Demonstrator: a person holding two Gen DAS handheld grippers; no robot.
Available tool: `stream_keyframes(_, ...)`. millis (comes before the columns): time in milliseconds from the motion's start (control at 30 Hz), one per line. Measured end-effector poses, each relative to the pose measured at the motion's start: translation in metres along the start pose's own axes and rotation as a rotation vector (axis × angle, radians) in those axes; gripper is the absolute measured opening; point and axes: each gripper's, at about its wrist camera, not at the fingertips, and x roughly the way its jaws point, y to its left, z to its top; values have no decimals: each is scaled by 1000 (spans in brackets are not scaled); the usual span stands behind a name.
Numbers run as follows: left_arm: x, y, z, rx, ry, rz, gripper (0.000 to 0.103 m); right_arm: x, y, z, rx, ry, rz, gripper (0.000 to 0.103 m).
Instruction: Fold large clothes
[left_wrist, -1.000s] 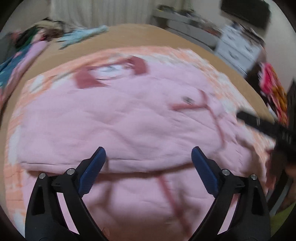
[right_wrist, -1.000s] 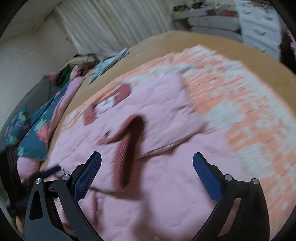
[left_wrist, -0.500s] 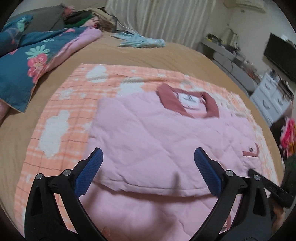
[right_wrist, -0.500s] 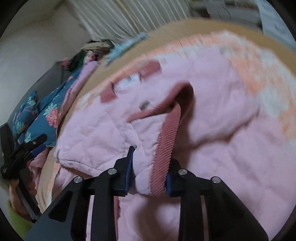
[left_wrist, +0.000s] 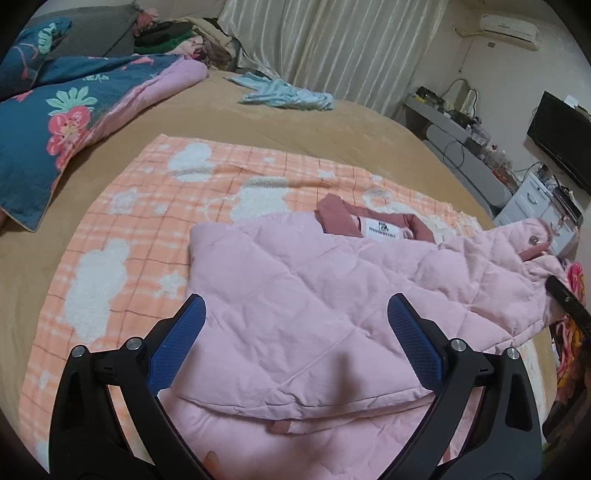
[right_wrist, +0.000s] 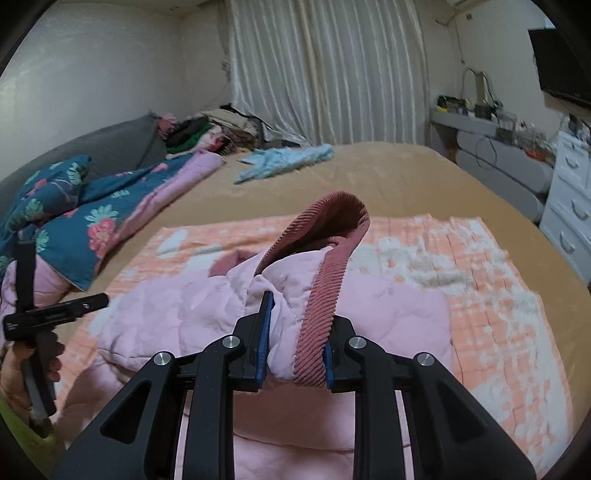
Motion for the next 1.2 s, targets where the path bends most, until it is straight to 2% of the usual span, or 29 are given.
stream_keyframes(167, 9, -4, -4, 15, 23, -18, 92, 24, -12, -24, 63, 56, -37, 21)
stream_keyframes(467, 19, -21, -15, 63, 67, -41, 92, 41, -21, -51, 105, 128, -78, 24)
stream_keyframes(667, 27, -37, -25, 109, 106, -52, 92, 41, -25, -55, 116, 158, -108, 37)
stream_keyframes(800, 30, -44, -29, 133, 120, -51, 92, 32, -24, -53, 100, 134, -137, 56)
stream_keyframes(867, 31, -47, -31, 139, 126, -50, 92, 27, -23, -51, 88, 119, -148, 57)
stream_keyframes(967, 37, -48, -35, 149, 141, -38, 92, 23, -18, -48, 75, 108, -138, 60)
stream_keyframes(1067, 43, -48, -38, 157, 162, -25, 92, 23, -8, -46, 60, 112, -111, 73)
stream_keyframes(1200, 60, -36, -45, 147, 216, 1, 92, 32, 19, -46, -9, 150, -64, 75)
